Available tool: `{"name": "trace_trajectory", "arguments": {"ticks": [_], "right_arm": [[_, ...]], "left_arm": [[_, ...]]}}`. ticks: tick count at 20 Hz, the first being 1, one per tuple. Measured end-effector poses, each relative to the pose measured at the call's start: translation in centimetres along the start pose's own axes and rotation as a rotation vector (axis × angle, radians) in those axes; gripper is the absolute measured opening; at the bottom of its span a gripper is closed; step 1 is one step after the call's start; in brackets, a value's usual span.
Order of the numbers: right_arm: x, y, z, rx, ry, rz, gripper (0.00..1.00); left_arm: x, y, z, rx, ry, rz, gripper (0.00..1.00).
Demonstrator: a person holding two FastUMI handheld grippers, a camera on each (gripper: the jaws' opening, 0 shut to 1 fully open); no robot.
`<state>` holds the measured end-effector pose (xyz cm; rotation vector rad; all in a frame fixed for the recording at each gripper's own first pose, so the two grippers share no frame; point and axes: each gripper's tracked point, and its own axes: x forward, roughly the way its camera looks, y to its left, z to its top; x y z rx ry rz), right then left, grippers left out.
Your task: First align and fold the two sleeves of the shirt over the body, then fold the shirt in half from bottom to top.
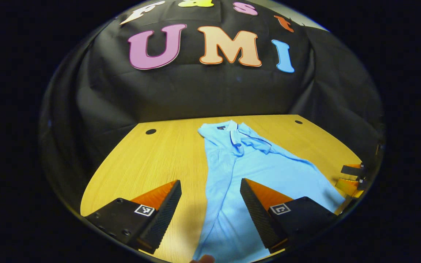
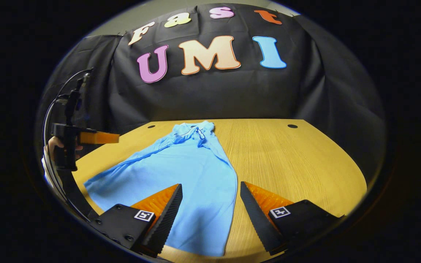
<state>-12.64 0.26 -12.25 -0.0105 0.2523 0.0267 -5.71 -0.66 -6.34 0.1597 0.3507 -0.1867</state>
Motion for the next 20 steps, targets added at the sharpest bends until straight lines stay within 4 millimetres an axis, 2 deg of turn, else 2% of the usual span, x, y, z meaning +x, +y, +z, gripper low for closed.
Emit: {"name": "trace_trajectory", "arguments": {"ticks": [3,7,9,10,11,14,18,20], "right_arm": [[-1.5,0.8,-1.7,-0.008,0.005,0.008,0.98],[-2.6,1.7,-4.0,-0.045,0.025,0.013,0.98],[-2.9,2.2,-4.6,-0.06,0.021,0.015,0.99],[-3.0,2.2,-4.8,-0.069,0.02,0.011,0.95],[-3.0,2.0,-5.1,-0.08,0.024,0.0,0.99],[-3.0,1.6,-6.2,-0.095,0.048,-0.024,0.99],[-2.6,2.2,-6.7,-0.087,0.058,-0.013,0.99],[-2.3,2.6,-6.9,-0.077,0.055,-0.003,0.96]], "left_arm": [[-3.1,-0.1,-3.5,-0.015,0.011,0.004,0.97],[-5.5,-1.2,-6.7,-0.032,0.004,-0.02,0.96],[-5.4,-1.7,-8.1,-0.029,0.004,-0.035,0.96],[-5.3,-1.8,-8.7,-0.023,0.009,-0.041,0.96],[-5.3,-1.9,-9.3,-0.012,0.018,-0.044,0.96],[-5.2,-1.6,-10.7,0.014,0.037,-0.028,0.96],[-5.3,-1.7,-11.7,0.019,0.053,-0.028,0.96],[-5.3,-2.0,-12.3,-0.006,0.07,-0.046,0.96]]}}
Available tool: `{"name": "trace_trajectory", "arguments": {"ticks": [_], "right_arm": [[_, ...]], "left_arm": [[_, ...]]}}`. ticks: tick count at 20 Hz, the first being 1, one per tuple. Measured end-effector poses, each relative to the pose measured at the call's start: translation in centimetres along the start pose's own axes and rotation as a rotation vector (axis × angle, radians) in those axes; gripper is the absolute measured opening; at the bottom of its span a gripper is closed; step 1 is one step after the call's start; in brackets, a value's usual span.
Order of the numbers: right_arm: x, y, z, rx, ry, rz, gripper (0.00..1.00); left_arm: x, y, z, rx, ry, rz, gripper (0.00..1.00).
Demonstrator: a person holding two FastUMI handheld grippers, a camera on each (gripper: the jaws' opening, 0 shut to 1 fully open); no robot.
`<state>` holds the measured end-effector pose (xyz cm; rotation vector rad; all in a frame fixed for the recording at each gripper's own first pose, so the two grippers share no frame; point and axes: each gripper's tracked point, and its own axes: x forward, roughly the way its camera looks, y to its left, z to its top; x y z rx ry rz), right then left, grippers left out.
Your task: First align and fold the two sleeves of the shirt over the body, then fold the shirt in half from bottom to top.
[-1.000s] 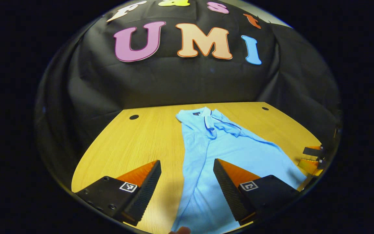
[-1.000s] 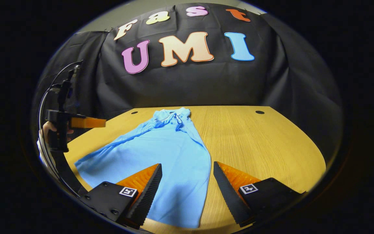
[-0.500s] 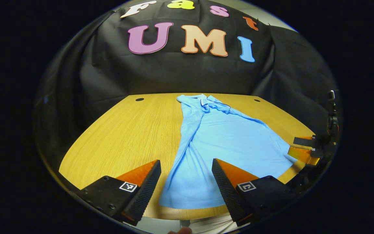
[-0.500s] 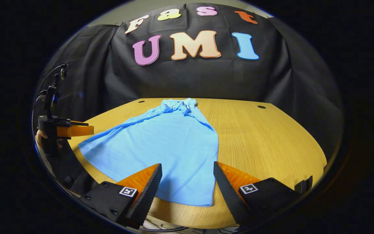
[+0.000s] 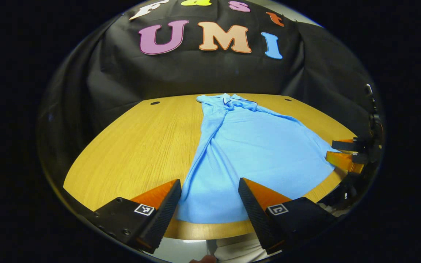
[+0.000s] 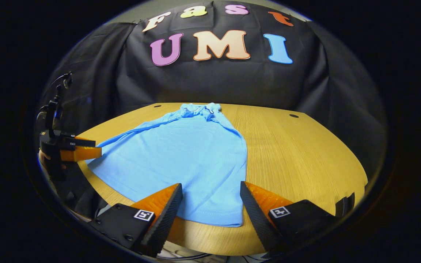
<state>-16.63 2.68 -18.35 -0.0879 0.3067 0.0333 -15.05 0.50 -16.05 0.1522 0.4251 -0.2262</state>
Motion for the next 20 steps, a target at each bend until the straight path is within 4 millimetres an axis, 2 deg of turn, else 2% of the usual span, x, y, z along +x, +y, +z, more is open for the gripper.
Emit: {"name": "trace_trajectory", "arguments": {"ticks": [1,5,7,8,9,10,11,12,13,16,17,18,20], "right_arm": [[0.2,0.3,0.1,-0.001,-0.005,0.004,0.99],[0.8,1.6,0.1,0.004,-0.009,0.028,0.99],[1.1,2.3,0.2,-0.002,-0.006,0.047,0.94],[1.2,2.5,0.3,-0.008,-0.009,0.052,0.88],[1.1,2.8,0.2,-0.001,-0.006,0.065,0.82],[1.1,2.9,0.1,0.001,-0.005,0.068,0.76],[1.2,3.1,0.1,-0.007,-0.008,0.08,0.72],[1.0,3.4,0.1,-0.001,-0.005,0.09,0.63],[1.2,3.7,0.2,0.002,-0.008,0.096,0.54],[1.3,4.3,0.1,0.013,-0.006,0.119,0.25],[1.3,4.3,0.1,0.017,-0.004,0.118,0.19],[1.2,4.3,0.1,0.01,-0.005,0.116,0.1],[1.3,4.5,0.3,-0.003,-0.003,0.109,0.1]], "left_arm": [[0.0,-0.1,-0.6,-0.004,0.009,0.004,0.96],[0.2,-0.6,-0.4,0.002,-0.021,-0.007,0.97],[0.3,-1.1,-0.3,0.017,-0.037,-0.032,0.93],[0.3,-1.4,-0.3,0.018,-0.044,-0.049,0.91],[0.4,-1.6,-0.4,0.025,-0.045,-0.063,0.82],[0.4,-2.1,-0.3,0.034,-0.044,-0.086,0.78],[0.5,-2.5,-0.3,0.037,-0.04,-0.109,0.68],[0.5,-2.9,-0.3,0.038,-0.037,-0.125,0.61],[0.5,-3.2,-0.3,0.039,-0.034,-0.14,0.48],[0.9,-4.1,0.2,-0.019,-0.063,-0.184,0.3],[0.9,-4.4,0.2,-0.046,-0.069,-0.192,0.07],[1.0,-4.4,0.3,-0.049,-0.074,-0.197,0.05],[1.1,-4.4,0.3,-0.068,-0.079,-0.192,0.02]]}}
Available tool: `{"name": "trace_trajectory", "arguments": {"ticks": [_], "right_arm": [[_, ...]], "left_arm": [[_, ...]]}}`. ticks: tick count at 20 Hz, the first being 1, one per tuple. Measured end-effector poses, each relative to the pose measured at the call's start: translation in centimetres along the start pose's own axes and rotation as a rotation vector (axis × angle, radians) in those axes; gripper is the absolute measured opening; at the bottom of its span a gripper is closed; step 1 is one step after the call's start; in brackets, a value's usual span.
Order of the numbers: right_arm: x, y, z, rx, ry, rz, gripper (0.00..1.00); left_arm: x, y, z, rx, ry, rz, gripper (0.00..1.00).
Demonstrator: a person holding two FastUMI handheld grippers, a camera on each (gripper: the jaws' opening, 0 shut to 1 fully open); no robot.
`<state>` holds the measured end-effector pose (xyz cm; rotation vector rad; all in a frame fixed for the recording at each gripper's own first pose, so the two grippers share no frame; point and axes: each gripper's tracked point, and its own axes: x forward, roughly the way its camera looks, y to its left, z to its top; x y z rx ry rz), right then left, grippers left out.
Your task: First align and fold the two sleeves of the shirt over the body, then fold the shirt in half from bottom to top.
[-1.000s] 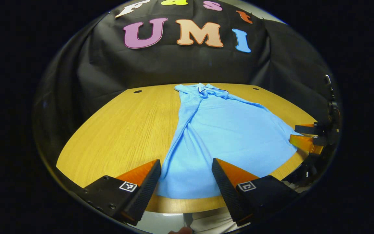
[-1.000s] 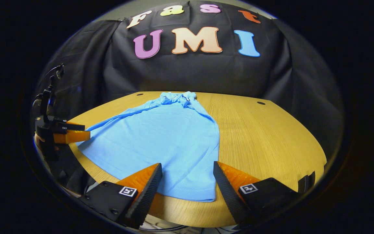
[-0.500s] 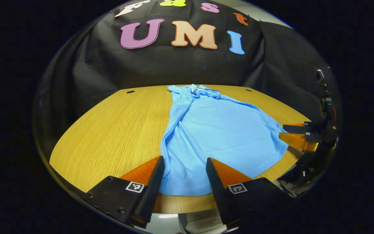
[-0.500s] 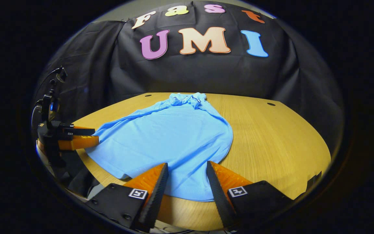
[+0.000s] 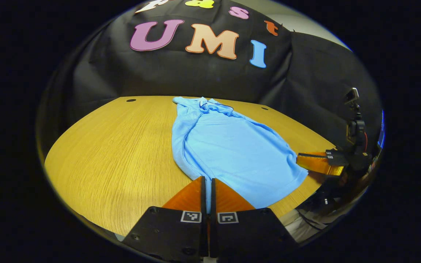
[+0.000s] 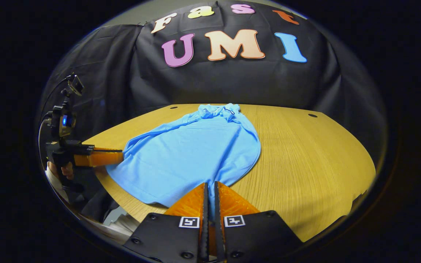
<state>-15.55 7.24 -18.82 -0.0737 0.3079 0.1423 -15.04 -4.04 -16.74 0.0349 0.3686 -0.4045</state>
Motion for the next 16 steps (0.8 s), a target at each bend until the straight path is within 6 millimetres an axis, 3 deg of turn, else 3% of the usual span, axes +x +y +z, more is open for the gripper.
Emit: {"name": "trace_trajectory", "arguments": {"ticks": [1,8,13,16], "right_arm": [[0.1,0.0,-0.1,0.014,0.002,-0.001,0.03],[0.5,0.0,0.6,0.012,0.025,-0.001,0.03],[2.1,0.1,3.1,0.023,0.026,0.019,0.02],[3.2,-0.5,5.9,-0.003,0.006,0.012,0.02]], "left_arm": [[0.1,0.0,0.1,-0.004,-0.006,-0.001,0.01],[0.8,0.4,1.2,0.008,0.002,0.012,0.0],[1.8,0.6,4.9,0.021,-0.053,0.013,0.0],[2.8,0.9,7.6,0.023,-0.09,0.013,0.0]]}}
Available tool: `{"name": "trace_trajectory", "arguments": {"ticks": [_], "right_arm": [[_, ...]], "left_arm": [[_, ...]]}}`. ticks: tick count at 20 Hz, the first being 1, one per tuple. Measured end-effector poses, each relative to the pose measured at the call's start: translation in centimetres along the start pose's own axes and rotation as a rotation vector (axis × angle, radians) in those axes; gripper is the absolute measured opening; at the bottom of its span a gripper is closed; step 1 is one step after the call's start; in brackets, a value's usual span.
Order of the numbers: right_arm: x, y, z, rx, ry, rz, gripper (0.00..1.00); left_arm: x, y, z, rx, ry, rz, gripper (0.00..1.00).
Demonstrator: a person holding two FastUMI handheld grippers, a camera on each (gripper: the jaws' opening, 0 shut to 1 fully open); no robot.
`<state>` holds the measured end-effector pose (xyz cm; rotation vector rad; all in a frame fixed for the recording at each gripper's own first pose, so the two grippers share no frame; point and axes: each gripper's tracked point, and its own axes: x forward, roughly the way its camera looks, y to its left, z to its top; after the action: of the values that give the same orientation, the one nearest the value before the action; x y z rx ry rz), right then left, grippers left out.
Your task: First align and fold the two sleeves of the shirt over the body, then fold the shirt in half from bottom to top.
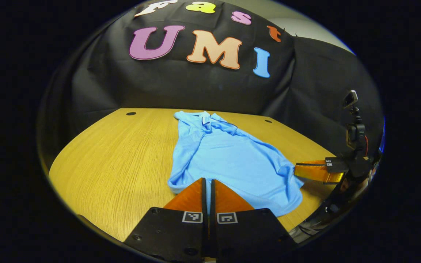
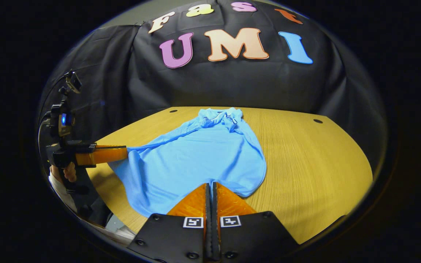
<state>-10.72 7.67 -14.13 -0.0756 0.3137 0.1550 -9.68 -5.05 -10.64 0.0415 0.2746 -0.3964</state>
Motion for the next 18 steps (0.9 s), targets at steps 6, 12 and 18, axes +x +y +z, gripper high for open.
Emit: {"name": "trace_trajectory", "arguments": {"ticks": [6,12,18], "right_arm": [[3.9,-1.8,4.6,-0.061,0.001,-0.008,0.02],[9.3,-4.5,9.5,-0.114,-0.032,-0.053,0.03],[15.5,-9.3,13.8,-0.111,-0.043,-0.133,0.02]], "left_arm": [[3.6,1.8,5.3,-0.001,-0.055,0.0,0.0],[8.9,4.7,10.8,-0.023,-0.092,0.001,0.0],[14.8,8.1,14.3,-0.013,-0.118,0.06,0.0]]}}
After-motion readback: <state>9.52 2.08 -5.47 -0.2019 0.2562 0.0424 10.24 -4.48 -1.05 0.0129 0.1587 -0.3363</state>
